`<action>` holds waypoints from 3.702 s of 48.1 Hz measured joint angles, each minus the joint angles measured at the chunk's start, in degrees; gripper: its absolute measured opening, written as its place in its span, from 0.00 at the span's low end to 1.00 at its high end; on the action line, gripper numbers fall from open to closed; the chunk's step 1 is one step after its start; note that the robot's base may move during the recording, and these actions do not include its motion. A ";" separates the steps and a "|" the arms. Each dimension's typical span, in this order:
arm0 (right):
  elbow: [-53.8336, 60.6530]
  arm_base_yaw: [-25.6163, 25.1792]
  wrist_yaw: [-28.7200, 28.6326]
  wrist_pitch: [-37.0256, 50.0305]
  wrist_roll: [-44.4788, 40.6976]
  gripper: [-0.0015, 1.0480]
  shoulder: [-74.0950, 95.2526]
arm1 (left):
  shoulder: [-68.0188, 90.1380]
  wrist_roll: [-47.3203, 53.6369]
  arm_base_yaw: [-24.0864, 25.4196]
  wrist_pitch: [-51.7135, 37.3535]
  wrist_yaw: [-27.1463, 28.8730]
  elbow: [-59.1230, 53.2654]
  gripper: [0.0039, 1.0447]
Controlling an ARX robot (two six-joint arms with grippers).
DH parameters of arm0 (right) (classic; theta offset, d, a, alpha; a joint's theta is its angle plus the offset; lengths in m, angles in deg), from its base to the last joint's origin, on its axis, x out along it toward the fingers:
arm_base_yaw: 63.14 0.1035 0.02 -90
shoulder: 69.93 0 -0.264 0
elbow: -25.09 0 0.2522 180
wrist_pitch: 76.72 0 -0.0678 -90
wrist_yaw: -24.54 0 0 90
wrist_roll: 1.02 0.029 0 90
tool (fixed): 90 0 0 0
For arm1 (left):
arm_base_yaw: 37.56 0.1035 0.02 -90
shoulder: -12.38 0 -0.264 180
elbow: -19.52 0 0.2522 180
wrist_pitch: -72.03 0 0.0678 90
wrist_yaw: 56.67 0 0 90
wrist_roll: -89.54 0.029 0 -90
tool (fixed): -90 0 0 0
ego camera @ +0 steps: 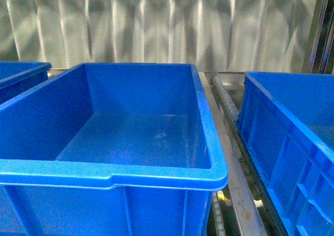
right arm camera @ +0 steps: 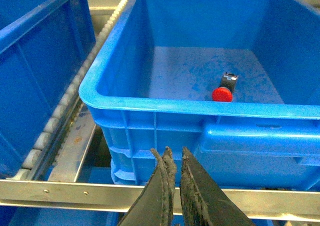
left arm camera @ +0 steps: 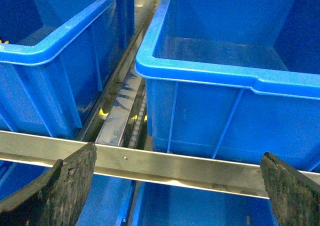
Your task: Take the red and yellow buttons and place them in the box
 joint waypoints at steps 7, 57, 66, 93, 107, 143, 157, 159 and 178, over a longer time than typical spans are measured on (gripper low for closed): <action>1.07 0.00 0.00 -1.64 0.02 0.06 -2.73 | 0.00 0.00 0.00 0.00 0.00 0.00 0.93; 2.60 0.00 -0.02 -13.55 -0.11 0.83 -17.49 | 0.00 0.00 0.00 0.00 0.00 0.00 0.93; 2.60 0.02 0.31 -13.57 -0.09 0.97 -17.49 | 0.00 0.00 0.00 0.00 -0.13 0.00 0.93; 2.60 0.04 0.17 -13.64 -0.11 0.97 -17.49 | -0.02 0.00 0.02 -0.02 0.00 0.00 0.93; 2.60 -0.02 -0.31 -13.70 -0.13 0.97 -17.49 | 0.00 -0.02 0.00 0.00 0.42 0.00 0.93; 2.67 0.02 -0.04 -13.70 -0.13 0.97 -17.53 | 50.38 -7.80 1.14 -3.19 -1.49 37.53 0.93; 2.67 0.02 0.00 -13.70 -0.13 0.97 -17.53 | 78.64 -7.82 -8.41 10.19 3.30 69.64 0.93; 2.67 0.02 0.00 -13.70 -0.13 0.97 -17.53 | 81.29 -8.17 -9.49 12.98 4.72 72.83 0.93; 2.67 0.02 0.00 -13.70 -0.13 0.97 -17.53 | 104.67 -11.52 -13.03 30.77 12.28 93.81 0.93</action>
